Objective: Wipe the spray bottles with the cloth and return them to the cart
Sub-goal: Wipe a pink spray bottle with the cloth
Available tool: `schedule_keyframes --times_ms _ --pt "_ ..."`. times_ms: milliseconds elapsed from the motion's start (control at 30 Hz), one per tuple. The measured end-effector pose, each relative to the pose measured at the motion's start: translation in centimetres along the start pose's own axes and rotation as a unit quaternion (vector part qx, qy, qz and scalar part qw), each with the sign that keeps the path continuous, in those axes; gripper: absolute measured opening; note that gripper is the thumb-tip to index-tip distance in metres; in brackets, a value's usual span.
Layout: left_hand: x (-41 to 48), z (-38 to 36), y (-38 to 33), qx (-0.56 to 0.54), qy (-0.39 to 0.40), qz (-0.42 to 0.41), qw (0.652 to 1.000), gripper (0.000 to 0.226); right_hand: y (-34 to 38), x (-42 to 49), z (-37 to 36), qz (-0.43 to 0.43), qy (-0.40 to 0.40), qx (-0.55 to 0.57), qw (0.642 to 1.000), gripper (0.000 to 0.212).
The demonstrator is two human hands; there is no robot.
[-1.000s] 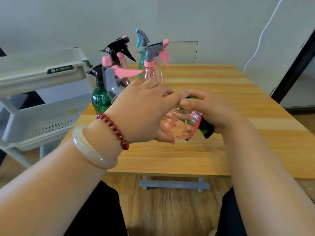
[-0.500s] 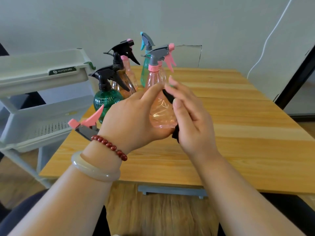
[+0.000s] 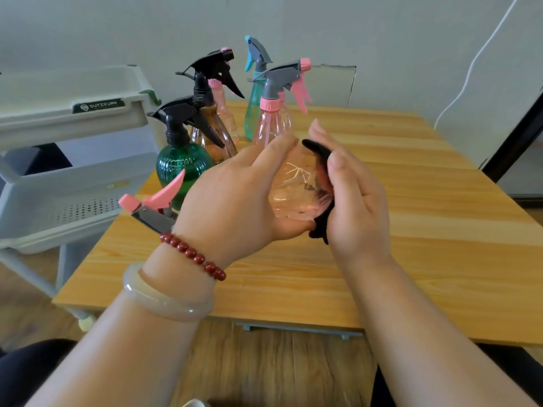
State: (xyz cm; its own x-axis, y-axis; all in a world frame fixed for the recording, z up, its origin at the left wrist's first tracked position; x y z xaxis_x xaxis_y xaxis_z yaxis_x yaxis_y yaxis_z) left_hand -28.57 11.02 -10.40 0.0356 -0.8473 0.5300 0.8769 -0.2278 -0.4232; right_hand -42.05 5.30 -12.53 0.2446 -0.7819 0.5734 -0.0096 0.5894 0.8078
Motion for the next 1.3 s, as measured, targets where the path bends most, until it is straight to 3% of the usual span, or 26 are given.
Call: schedule_keyframes --times_ms 100,267,400,500,600,667,700,800,833,1000,1033,1167,1233,1300 --pt "-0.4 0.1 0.2 0.005 0.009 0.019 1.0 0.1 -0.1 0.6 -0.2 -0.106 0.05 -0.017 0.993 0.033" --pt "-0.4 0.6 0.4 -0.03 0.006 0.034 0.999 0.096 -1.1 -0.4 -1.0 -0.012 0.047 0.019 0.999 0.031" --pt "-0.4 -0.2 0.2 0.041 0.039 0.011 0.998 0.101 -1.1 0.3 -0.8 -0.184 0.028 0.072 0.98 0.031" --pt "-0.4 -0.4 0.3 -0.004 0.022 0.028 0.999 0.097 -0.8 0.1 -0.8 -0.101 0.039 0.065 0.992 0.03" --pt "-0.2 -0.2 0.9 0.023 0.007 0.045 0.999 0.097 -0.5 -0.5 -1.0 0.085 0.05 -0.108 0.989 0.035" --pt "-0.4 -0.3 1.1 0.037 0.0 0.038 0.999 0.096 -1.0 -0.7 -1.2 0.138 0.039 -0.187 0.972 0.033" --pt "-0.5 -0.3 1.1 0.042 0.001 0.029 0.999 0.097 -1.2 -0.5 -1.2 0.113 0.031 -0.187 0.975 0.033" --pt "-0.8 -0.9 1.0 0.049 0.021 0.015 0.998 0.103 -1.6 0.9 -0.8 -0.09 0.037 -0.056 0.994 0.031" --pt "-0.9 -0.9 1.0 0.047 0.023 0.019 0.998 0.104 -1.6 1.0 -0.7 -0.104 0.042 -0.045 0.993 0.032" --pt "-1.0 -0.1 0.9 0.037 -0.002 0.02 0.999 0.095 -0.9 -0.5 -1.0 0.109 0.029 -0.159 0.981 0.032" --pt "-1.0 -0.1 0.8 0.042 -0.003 0.008 0.999 0.095 -0.8 -0.3 -0.8 0.095 0.029 -0.146 0.984 0.031" --pt "-1.1 -0.3 0.0 0.035 0.017 0.006 0.999 0.102 -0.6 1.2 0.1 -0.12 0.017 -0.05 0.991 0.035" --pt "-1.0 -0.1 -0.3 0.014 0.016 0.025 0.999 0.103 -0.4 0.6 -0.3 -0.097 0.005 -0.028 0.995 0.032" --pt "-0.8 0.2 -0.3 0.01 0.01 0.03 0.999 0.101 -0.3 -0.2 -0.4 0.021 0.0 -0.036 0.999 0.03"
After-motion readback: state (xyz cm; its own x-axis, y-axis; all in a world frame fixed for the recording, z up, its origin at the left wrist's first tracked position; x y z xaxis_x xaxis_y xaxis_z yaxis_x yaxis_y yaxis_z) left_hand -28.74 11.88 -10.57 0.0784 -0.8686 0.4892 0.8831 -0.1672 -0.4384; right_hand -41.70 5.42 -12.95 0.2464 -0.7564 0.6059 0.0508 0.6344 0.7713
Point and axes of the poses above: each hand's wrist, its own x-axis towards the middle knuckle, its own z-axis out of the back of the hand, y = z × x, the point moved 1 cm from there along x, towards the middle knuckle, and after that the axes turned 14 degrees about -x, right-handed, at the moved point
